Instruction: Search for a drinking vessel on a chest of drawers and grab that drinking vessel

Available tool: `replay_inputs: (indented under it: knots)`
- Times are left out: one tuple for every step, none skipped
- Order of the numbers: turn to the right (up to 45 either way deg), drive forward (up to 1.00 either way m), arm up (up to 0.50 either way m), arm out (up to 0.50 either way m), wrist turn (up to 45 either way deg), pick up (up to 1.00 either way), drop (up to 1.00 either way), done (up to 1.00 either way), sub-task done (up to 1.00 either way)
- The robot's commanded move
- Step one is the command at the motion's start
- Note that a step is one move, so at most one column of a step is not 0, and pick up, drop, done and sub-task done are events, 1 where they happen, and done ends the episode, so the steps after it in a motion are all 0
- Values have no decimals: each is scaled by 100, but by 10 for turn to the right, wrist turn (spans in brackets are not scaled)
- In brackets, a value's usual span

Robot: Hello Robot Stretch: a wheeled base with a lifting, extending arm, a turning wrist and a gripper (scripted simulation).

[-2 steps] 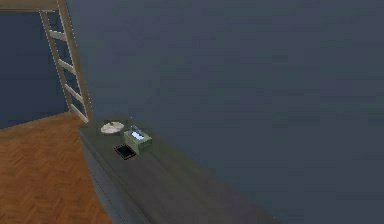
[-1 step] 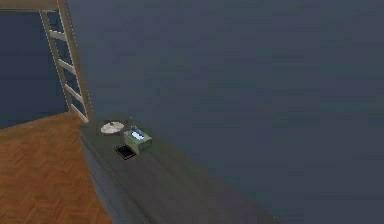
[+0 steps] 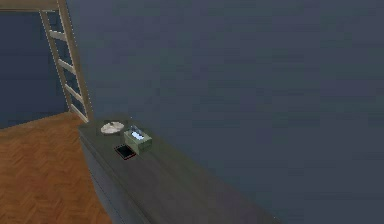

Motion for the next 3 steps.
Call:
replay_inputs:
  knots:
    - [0, 0, 0, 0, 240, 0, 0, 0, 0]
    - [0, 0, -30, 0, 0, 0, 0, 0, 0]
    - [0, 0, 0, 0, 0, 100, 0, 0, 0]
